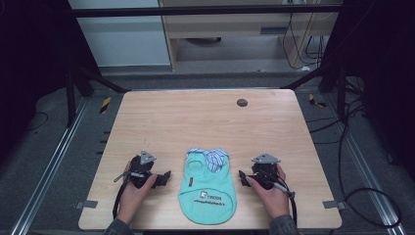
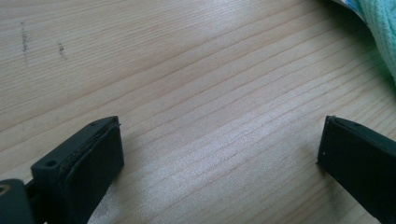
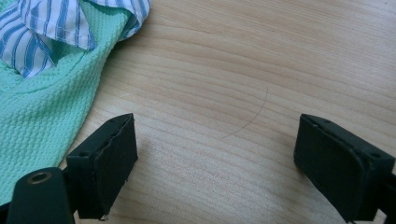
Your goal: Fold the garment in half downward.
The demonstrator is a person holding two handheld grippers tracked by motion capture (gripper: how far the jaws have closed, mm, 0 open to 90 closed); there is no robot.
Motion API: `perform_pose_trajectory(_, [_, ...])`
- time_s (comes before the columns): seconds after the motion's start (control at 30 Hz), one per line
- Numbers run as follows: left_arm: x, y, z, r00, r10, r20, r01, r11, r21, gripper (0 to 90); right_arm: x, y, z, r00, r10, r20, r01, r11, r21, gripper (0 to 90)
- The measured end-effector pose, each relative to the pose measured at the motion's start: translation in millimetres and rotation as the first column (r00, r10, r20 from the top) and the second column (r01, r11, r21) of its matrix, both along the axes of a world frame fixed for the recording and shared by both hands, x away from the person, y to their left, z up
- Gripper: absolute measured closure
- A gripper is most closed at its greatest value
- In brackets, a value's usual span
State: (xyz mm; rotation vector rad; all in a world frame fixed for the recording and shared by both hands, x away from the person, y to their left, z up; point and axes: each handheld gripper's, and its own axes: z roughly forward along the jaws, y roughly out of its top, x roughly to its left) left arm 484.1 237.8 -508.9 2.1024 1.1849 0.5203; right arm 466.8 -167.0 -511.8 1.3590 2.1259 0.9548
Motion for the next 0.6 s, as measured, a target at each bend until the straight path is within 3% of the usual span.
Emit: perform_pose_trajectory(0.6, [-2.1,-0.6,0.1,0.9999,0.012,-0.002,-0.012,0.9999,0.003,0.0,0.6,0.1,0.4,1.0,-0.002,-0.004,0.002,1.0,0.0,13.7])
